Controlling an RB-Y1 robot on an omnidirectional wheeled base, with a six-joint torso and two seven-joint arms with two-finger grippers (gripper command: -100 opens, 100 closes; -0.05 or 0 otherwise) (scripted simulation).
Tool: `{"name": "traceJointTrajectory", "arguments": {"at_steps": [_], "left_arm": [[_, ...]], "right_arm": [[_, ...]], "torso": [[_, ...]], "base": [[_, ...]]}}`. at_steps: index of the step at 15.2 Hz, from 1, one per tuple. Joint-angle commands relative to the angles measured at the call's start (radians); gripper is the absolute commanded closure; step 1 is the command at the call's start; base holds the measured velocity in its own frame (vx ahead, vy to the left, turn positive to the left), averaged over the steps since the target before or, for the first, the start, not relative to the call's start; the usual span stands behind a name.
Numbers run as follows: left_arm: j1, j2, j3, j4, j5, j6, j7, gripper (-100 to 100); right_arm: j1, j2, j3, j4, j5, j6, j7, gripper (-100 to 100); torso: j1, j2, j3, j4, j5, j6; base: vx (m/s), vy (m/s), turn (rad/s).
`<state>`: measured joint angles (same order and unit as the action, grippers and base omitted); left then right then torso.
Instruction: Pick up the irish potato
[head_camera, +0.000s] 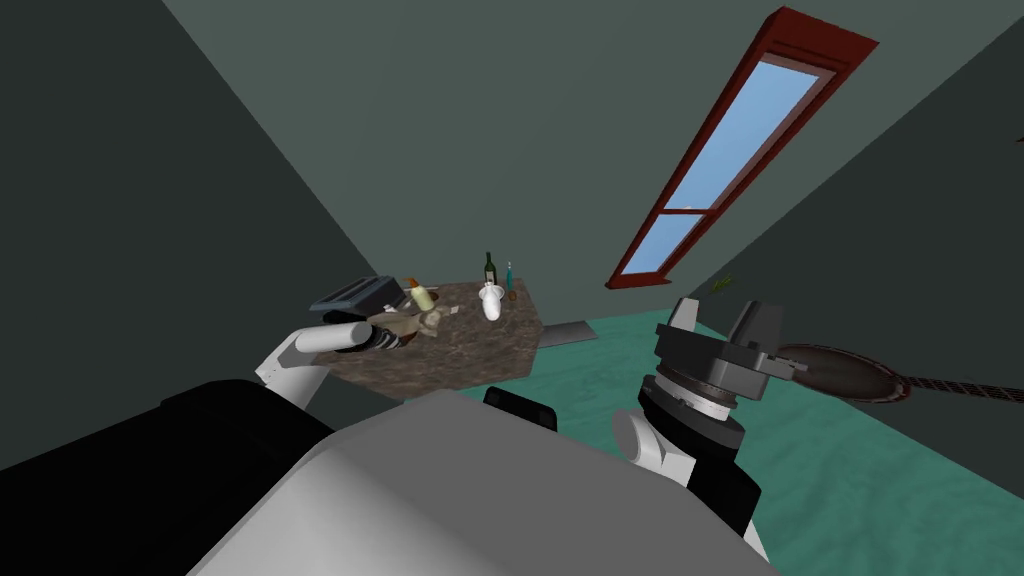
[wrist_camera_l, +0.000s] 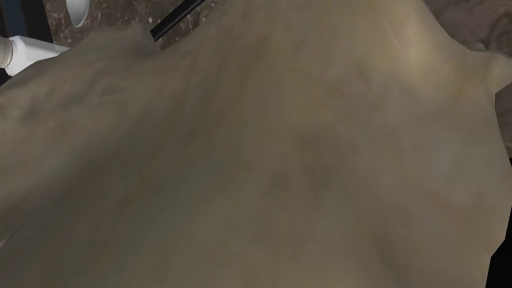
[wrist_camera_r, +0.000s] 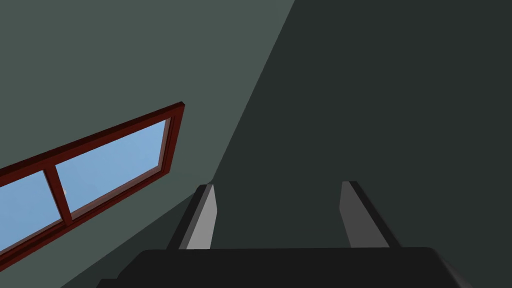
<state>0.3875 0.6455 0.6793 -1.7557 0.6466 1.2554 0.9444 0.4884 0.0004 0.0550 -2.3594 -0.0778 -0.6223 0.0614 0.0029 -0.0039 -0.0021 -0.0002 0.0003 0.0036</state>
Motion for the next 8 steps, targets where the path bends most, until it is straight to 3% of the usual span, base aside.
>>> {"name": "traceJointTrajectory", "arguments": {"at_steps": [1,2,8], "left_arm": [[-0.001,0.003,0.009,0.005,0.008,0.033,0.009,-100],[-0.005,0.01,0.03,0.022,0.027,0.067,0.031,-100],[-0.015,0.026,0.084,0.067,0.073,0.194,0.086,-100]], "right_arm": [[0.0,0.0,0.0,0.0,0.0,0.0,0.0,0],[0.0,0.0,0.0,0.0,0.0,0.0,0.0,0],[0.0,0.0,0.0,0.0,0.0,0.0,0.0,0]], "torso": [[0.0,0.0,0.0,0.0,0.0,0.0],[0.0,-0.001,0.0,0.0,0.0,0.0],[0.0,-0.005,-0.002,0.0,-0.001,0.003]], "base": [[0.005,0.019,-0.104],[0.006,0.019,-0.189],[0.005,0.037,-0.168]]}}
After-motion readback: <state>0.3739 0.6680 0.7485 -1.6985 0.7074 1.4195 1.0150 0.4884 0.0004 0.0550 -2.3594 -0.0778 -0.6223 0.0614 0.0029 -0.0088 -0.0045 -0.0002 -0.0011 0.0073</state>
